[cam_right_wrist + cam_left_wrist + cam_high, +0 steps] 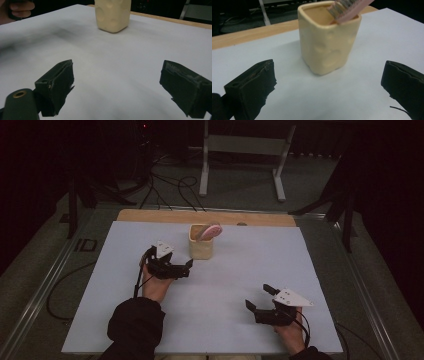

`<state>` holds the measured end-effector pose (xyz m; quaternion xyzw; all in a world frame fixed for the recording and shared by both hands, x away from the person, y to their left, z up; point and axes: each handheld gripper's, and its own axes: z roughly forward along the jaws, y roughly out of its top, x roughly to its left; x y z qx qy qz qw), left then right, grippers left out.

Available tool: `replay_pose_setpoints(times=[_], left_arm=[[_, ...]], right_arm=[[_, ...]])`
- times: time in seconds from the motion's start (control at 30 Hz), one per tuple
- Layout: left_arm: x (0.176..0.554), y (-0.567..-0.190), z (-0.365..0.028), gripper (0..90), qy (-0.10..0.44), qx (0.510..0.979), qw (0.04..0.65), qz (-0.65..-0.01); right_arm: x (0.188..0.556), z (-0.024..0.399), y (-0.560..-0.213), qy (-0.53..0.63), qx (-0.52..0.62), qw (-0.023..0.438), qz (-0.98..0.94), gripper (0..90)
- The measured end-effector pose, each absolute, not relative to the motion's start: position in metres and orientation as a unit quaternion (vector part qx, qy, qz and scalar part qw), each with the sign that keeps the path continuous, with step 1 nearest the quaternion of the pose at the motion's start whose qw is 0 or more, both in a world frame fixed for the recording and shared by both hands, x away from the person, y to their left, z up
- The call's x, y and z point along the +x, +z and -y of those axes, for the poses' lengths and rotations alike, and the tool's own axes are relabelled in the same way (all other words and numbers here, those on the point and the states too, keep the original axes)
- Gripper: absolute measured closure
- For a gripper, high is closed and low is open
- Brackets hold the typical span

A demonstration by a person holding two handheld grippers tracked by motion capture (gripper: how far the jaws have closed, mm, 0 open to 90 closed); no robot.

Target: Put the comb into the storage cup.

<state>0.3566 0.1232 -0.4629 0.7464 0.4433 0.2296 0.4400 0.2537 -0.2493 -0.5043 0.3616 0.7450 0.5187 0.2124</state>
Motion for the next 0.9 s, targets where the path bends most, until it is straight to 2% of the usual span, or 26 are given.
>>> replay_pose_setpoints(times=[0.9], left_arm=[[0.296,-0.491,-0.175,0.0,0.224,0.752,0.449,-0.428]], right_arm=[[0.253,0.249,-0.504,0.52,0.365,0.213,-0.742,11.6]])
